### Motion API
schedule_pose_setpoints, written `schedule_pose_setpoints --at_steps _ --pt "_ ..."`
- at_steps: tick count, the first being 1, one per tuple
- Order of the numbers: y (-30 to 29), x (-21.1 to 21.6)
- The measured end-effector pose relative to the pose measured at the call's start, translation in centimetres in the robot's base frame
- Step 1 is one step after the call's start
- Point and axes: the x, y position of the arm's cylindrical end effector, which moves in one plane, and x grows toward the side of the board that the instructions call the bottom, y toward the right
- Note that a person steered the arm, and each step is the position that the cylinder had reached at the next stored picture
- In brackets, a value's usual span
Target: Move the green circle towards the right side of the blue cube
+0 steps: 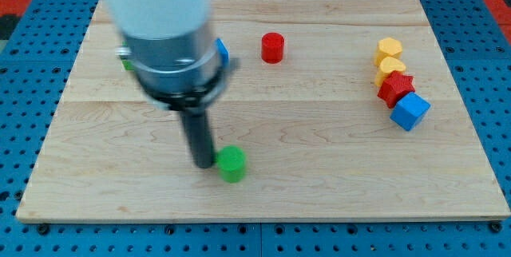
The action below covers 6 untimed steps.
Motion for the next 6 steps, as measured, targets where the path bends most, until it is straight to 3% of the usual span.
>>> schedule_pose_setpoints --at_steps 1,2,4,6 --pt "-3.2 0.6" --pt "-2.0 2.3" --pt "11.4 -1.5" --pt "9.9 -1.1"
